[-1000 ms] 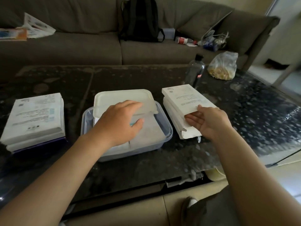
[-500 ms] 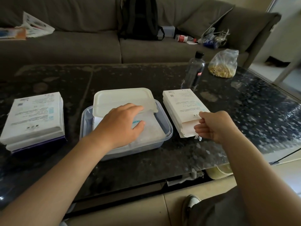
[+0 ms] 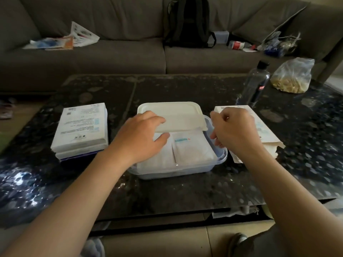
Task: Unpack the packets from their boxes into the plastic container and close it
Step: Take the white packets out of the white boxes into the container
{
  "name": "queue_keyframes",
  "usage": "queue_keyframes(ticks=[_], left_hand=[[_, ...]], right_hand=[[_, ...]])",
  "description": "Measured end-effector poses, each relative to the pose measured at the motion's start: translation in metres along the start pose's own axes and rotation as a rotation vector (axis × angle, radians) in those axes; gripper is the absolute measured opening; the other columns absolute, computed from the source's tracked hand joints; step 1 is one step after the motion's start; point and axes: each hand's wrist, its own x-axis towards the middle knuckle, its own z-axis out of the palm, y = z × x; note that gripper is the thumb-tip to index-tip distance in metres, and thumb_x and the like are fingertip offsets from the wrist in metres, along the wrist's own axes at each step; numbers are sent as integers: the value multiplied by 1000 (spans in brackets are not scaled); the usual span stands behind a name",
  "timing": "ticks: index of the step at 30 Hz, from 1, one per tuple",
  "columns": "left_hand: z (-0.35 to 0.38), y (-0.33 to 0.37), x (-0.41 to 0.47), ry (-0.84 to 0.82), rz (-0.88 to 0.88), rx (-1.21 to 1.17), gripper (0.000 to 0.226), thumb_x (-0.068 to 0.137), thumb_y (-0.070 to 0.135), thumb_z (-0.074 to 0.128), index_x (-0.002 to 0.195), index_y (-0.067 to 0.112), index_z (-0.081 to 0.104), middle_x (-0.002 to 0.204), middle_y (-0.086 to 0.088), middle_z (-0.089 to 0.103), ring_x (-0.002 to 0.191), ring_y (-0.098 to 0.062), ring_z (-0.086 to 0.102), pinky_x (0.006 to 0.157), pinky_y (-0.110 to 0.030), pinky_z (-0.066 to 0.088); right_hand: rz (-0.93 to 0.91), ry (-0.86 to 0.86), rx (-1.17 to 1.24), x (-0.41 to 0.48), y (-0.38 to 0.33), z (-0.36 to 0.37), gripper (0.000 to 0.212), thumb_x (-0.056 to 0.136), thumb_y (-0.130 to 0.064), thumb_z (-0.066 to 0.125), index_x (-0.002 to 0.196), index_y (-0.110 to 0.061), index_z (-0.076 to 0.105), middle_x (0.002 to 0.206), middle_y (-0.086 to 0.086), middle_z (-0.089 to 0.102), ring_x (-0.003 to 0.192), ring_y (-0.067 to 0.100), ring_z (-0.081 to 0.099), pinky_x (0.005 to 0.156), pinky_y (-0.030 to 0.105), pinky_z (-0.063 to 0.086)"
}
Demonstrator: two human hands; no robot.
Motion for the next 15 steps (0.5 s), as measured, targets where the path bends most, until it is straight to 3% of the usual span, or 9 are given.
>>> queue_keyframes(ticks=[4, 9, 15], left_hand=[[-23, -36, -6, 67, -215, 170, 53, 96, 48, 56, 143, 24, 49, 146, 0, 45, 130, -24, 45, 104, -42, 41], [-38, -86, -16, 3, -463, 324, 70, 92, 62, 53, 147, 21, 41, 154, -8, 31, 137, -35, 33, 108, -50, 35], [-28, -116, -21, -66, -654, 269, 101, 77, 86, 47, 154, 27, 18, 162, -8, 8, 147, -39, 10, 113, -61, 27]], right_hand=[[-135, -28, -12, -6, -21, 30, 36, 102, -38, 53, 78, -13, 65, 60, -3, 69, 51, -1, 67, 56, 32, 63], [-285, -70, -71, -13, -45, 63, 36, 101, -39, 55, 75, -15, 63, 64, 1, 69, 58, 19, 70, 58, 41, 62], [-356, -122, -57, -21, -63, 89, 35, 100, -40, 55, 78, -15, 65, 69, 1, 68, 62, 20, 70, 61, 41, 63]])
